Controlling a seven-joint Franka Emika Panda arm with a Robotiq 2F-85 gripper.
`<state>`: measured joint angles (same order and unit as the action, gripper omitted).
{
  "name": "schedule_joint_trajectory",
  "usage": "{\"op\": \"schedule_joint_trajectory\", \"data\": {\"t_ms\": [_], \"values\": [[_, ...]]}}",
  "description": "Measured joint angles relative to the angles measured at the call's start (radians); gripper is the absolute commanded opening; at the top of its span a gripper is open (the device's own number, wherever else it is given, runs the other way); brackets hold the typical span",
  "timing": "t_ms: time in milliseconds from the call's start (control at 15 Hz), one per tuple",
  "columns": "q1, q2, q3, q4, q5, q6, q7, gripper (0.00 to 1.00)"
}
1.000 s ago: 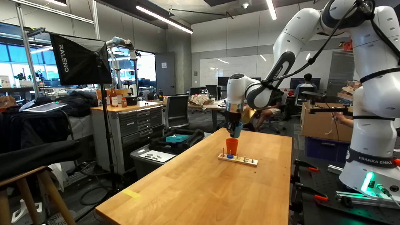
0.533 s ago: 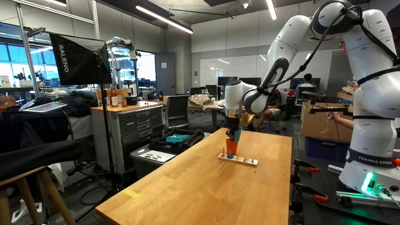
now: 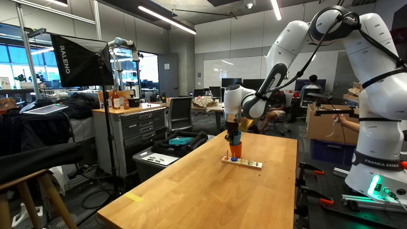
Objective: Pick up the blue cup and put it in the orange cup
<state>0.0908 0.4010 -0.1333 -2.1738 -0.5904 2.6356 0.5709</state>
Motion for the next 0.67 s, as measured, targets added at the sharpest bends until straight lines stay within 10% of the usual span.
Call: {"op": "schedule_joint_trajectory", "data": {"t_ms": [467, 667], "values": [[-0.001, 0.001, 0.009, 0.001, 0.192, -0.047, -0.123, 0.95], [-0.013, -0.018, 0.028, 0.019, 0.309, -0.118, -0.22, 1.0]]}}
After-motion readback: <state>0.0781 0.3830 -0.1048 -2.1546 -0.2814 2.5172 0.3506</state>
